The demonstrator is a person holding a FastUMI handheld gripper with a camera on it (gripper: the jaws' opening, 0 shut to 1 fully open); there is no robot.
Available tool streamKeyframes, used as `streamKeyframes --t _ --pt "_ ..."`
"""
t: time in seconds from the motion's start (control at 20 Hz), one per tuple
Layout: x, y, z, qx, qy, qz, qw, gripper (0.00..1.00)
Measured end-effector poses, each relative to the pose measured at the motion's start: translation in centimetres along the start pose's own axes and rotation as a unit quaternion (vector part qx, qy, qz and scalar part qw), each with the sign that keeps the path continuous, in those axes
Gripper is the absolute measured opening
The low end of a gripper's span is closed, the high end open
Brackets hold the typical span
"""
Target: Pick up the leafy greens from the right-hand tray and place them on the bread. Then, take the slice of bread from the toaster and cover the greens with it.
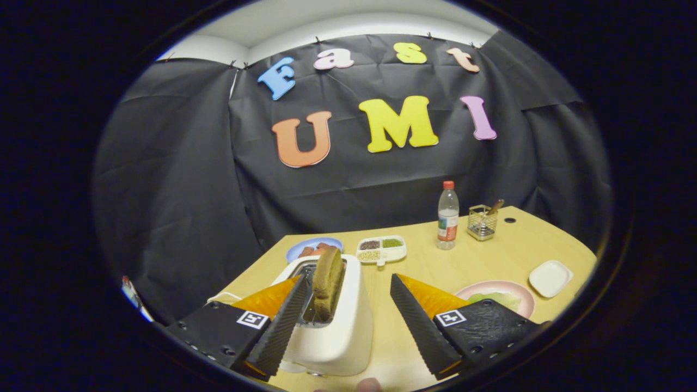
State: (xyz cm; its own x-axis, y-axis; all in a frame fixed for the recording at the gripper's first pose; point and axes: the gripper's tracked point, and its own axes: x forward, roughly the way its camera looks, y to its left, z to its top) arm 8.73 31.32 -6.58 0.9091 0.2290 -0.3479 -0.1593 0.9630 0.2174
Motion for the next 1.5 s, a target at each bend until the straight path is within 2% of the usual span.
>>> streamKeyframes --t 0.2,0.35,0.55,0.75,0.8,0.9,1.25,1.4,1.5 --pt "2.5 1.2 -1.2 0.003 0.03 -0.004 1.0 0.94" --pt "3.5 1.6 -1.7 0.006 0.045 -0.005 0.999 0.8" --pt "4.3 1.4 -1.2 0.005 0.046 -0.016 0.999 0.49" --pt "4.4 2.0 -1.1 0.021 0.054 0.002 0.998 0.16" --pt "4.2 1.7 -0.8 0.022 0.05 -0.001 0.999 0.16" --pt "3.9 2.1 -0.3 0.034 0.049 0.008 0.998 0.08" --pt "-0.8 1.2 7.3 0.077 -0.017 0.045 0.996 0.08" --pt "-2.9 -1.7 9.3 0.084 -0.045 0.037 0.995 0.08" --pt "-4.1 -4.6 9.3 0.066 -0.061 0.015 0.996 0.08"
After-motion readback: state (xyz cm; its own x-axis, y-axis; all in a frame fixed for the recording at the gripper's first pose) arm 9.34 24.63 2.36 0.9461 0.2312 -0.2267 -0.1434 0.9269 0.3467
